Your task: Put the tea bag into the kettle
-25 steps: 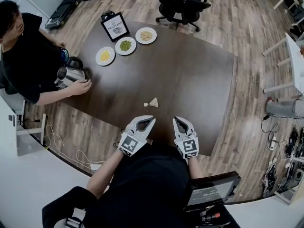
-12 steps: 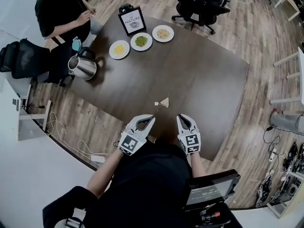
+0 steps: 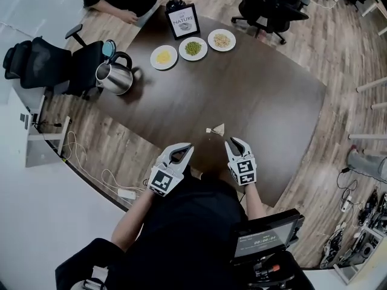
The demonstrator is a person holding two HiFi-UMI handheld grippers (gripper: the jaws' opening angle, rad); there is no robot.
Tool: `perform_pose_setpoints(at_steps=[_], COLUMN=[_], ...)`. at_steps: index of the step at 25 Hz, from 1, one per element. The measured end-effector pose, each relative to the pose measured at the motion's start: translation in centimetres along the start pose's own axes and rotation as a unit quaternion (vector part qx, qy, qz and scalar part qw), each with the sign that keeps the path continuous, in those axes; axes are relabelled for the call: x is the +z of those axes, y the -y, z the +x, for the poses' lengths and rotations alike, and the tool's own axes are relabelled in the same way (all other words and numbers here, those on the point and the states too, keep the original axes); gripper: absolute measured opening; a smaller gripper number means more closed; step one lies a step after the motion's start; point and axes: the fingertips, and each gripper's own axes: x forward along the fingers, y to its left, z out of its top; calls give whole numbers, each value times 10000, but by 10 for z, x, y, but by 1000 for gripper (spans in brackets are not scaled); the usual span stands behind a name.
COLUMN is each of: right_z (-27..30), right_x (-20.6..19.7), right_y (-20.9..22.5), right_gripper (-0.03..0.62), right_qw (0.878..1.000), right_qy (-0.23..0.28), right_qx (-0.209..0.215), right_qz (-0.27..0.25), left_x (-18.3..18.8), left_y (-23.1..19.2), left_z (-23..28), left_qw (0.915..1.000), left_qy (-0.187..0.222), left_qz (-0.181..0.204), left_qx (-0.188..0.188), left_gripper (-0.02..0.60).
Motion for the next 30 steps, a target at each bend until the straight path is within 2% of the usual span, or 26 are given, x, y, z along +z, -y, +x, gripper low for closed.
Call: perform_pose_setpoints(at_steps=[9, 16, 21, 30], right_z=[41, 68, 86, 92], right_x=[-27, -45, -46, -56], right_y=[-2, 5, 10, 11], right_gripper=[87, 109, 120, 124], right_qw=[9973, 9934, 9924, 9886], right_qy=[-661, -1079, -1148, -1423], right_qx=[218, 188, 177, 237], right_qz=[-237, -348, -408, -430], left_x=[-6, -11, -14, -23], left_y=[-26, -38, -48, -53], left_z=[-17, -33, -34, -46], left_qw=[9994, 9984, 9985, 9967], left_qy=[-90, -170, -188, -286], left_qz=[-75, -216, -99, -282], left_qx=[322, 492, 499, 710], left_gripper=[3, 3, 3, 3])
